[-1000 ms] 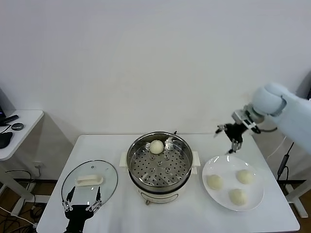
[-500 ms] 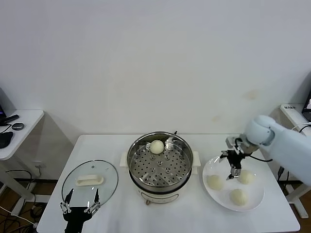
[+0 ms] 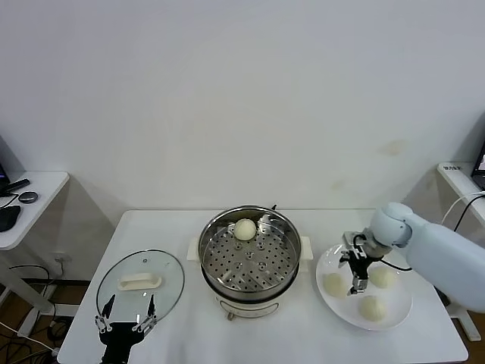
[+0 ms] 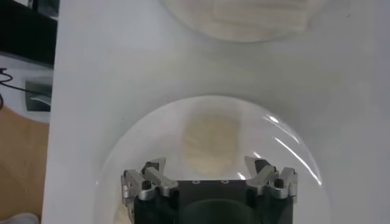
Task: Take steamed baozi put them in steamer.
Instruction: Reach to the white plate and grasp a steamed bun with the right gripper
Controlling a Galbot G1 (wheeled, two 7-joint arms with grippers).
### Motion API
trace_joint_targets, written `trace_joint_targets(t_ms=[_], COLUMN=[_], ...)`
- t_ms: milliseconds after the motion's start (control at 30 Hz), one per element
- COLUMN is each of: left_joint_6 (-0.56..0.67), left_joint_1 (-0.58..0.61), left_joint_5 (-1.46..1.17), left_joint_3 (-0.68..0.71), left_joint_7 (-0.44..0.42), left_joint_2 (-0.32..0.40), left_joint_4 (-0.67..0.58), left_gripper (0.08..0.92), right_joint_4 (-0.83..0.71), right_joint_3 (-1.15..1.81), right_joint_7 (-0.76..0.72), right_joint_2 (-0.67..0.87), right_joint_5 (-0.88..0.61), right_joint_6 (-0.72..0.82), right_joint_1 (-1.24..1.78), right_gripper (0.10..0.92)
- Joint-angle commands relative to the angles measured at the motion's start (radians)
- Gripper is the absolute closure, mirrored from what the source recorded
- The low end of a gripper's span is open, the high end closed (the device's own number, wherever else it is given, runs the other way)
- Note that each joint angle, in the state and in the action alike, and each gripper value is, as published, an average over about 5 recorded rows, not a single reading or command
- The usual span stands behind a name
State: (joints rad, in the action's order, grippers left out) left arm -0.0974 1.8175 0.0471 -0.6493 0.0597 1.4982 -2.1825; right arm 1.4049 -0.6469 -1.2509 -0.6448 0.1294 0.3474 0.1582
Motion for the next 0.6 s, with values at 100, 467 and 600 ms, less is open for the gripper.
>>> trace_joint_targets(t_ms=[100, 467, 600], left_joint_6=[-0.001, -0.002, -0.002], left_joint_1=[-0.003, -0.002, -0.004], left_joint_5=[0.001, 0.002, 0.002], left_joint_3=[0.001, 0.000, 0.001], left_joint_7=[-0.002, -0.004, -0.004], left_joint_2=[-0.001, -0.001, -0.002], left_joint_4=[0.002, 0.003, 0.006], left_gripper=[0.177, 0.177, 0.177], right_joint_4=[-0.024, -0.049, -0.057], right_joint_3=[0.030, 0.033, 0.036], right_joint_7=[0.048, 0.083, 0.085], right_joint_2=[-0.040, -0.078, -0.083], right_joint_5=[0.024, 0.042, 0.042], right_joint_6=[0.017, 0.026, 0.023], right_joint_1=[0.055, 0.066, 0.069], right_gripper=[0.203, 0.203, 0.203])
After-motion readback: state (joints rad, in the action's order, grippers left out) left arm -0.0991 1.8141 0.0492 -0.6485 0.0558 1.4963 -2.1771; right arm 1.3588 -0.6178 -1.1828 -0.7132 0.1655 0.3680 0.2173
